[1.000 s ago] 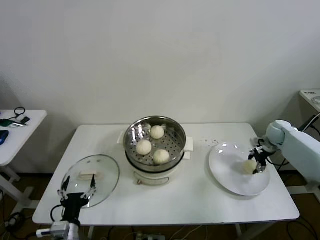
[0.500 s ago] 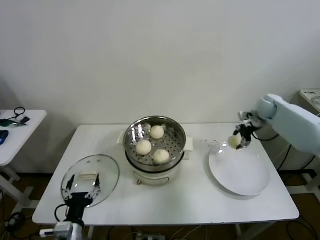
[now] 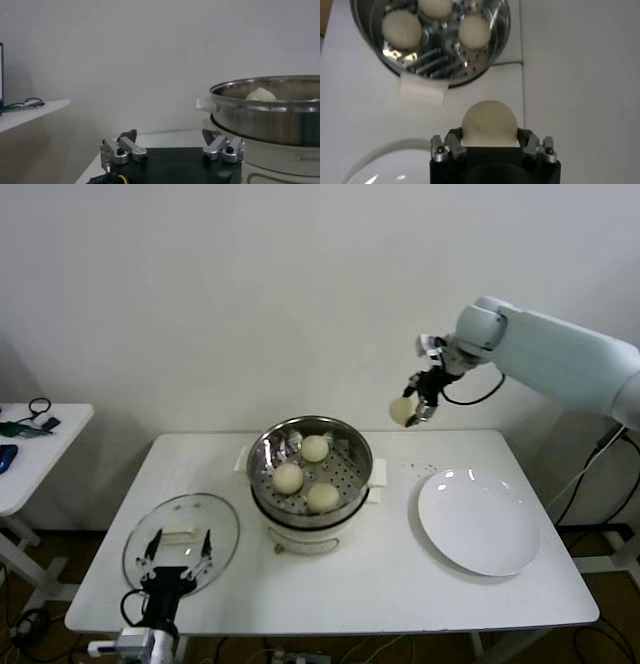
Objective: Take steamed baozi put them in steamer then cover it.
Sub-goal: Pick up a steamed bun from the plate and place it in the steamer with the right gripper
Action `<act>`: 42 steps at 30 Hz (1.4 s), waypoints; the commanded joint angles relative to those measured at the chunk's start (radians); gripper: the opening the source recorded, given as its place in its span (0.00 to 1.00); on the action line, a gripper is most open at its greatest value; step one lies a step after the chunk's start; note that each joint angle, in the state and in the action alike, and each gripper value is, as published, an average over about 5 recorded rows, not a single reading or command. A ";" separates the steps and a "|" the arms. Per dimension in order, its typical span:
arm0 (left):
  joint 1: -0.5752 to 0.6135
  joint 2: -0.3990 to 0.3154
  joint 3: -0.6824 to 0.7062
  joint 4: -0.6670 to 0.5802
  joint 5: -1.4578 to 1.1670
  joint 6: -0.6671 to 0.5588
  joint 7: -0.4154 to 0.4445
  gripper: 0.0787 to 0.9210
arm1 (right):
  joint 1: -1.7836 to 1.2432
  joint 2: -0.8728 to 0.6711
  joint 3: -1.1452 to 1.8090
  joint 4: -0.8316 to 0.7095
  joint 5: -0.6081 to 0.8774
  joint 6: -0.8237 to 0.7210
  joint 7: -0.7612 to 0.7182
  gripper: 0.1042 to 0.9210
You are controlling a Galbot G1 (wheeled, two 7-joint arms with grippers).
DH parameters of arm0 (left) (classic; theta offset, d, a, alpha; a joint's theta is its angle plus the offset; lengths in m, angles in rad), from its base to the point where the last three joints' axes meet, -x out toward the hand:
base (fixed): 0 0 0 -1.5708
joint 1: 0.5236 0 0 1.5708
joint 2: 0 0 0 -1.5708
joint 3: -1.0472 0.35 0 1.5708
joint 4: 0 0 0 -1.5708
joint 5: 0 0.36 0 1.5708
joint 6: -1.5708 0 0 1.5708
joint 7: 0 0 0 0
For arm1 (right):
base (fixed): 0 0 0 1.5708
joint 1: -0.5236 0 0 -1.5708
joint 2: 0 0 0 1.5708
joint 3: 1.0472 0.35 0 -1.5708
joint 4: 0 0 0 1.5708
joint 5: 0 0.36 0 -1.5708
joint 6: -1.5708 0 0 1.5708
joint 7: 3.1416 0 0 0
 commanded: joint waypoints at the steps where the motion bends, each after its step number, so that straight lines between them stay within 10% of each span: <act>1: -0.006 0.021 0.008 -0.002 -0.013 -0.002 0.001 0.88 | 0.141 0.158 -0.187 0.126 0.291 -0.087 0.095 0.73; 42: -0.019 0.042 -0.004 0.028 -0.048 -0.010 0.003 0.88 | -0.118 0.319 -0.249 -0.054 0.197 -0.082 0.122 0.74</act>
